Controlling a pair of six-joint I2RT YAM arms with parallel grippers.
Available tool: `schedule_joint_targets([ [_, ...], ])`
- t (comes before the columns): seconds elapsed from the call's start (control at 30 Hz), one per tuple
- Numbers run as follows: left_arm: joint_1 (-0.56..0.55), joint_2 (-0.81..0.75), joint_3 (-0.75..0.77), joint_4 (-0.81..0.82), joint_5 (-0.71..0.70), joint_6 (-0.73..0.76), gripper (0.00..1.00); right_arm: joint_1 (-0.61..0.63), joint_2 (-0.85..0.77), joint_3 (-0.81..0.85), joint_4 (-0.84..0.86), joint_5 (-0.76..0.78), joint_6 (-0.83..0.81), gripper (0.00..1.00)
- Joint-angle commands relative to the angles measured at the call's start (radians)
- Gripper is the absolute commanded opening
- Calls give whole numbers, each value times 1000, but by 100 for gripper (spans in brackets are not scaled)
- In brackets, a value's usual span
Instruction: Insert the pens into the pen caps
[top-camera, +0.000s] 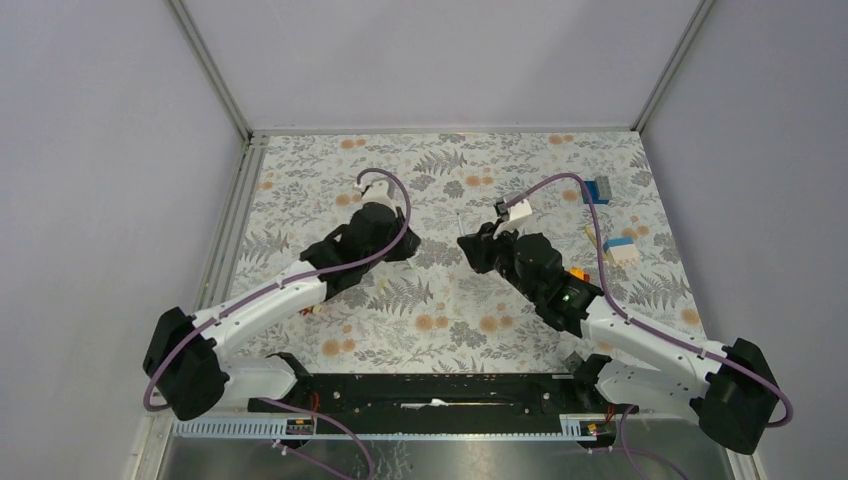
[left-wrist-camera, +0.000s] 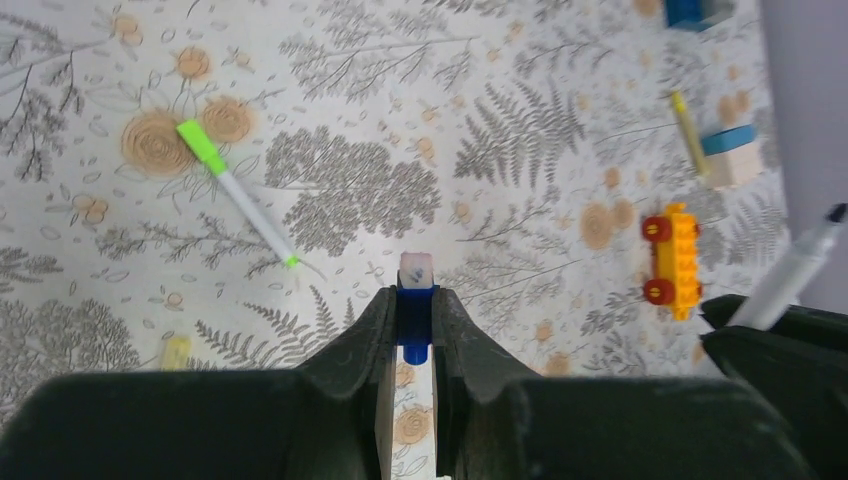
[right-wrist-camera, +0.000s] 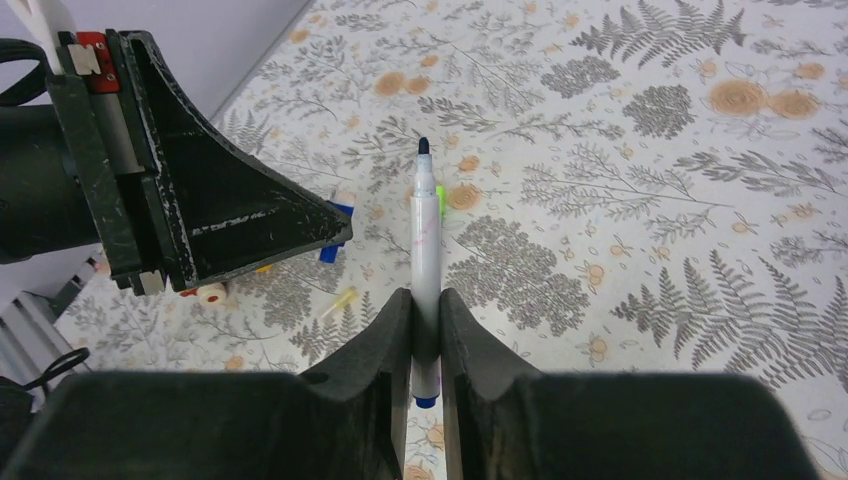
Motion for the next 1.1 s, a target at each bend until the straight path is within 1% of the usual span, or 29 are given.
schedule_joint_targets([
  [0.0, 30, -87, -27, 170, 134, 63, 0, 3, 17, 66, 75, -56, 14, 0],
  [0.13, 48, -157, -58, 247, 173, 51, 0, 4, 23, 68, 114, -112, 34, 0],
  [0.3, 83, -193, -69, 330, 250, 12, 0, 4, 46, 77, 168, -209, 48, 0],
  [0.4, 101, -215, -69, 348, 265, -4, 0, 3, 55, 77, 194, -258, 56, 0],
  [0.7, 175, -252, -116, 455, 337, -68, 0, 4, 78, 90, 215, -297, 57, 0],
  [0.87, 204, -255, -116, 467, 357, -75, 0, 4, 106, 93, 236, -312, 60, 0],
  [1.07, 224, -277, -152, 558, 392, -106, 0, 4, 124, 103, 252, -330, 71, 0],
])
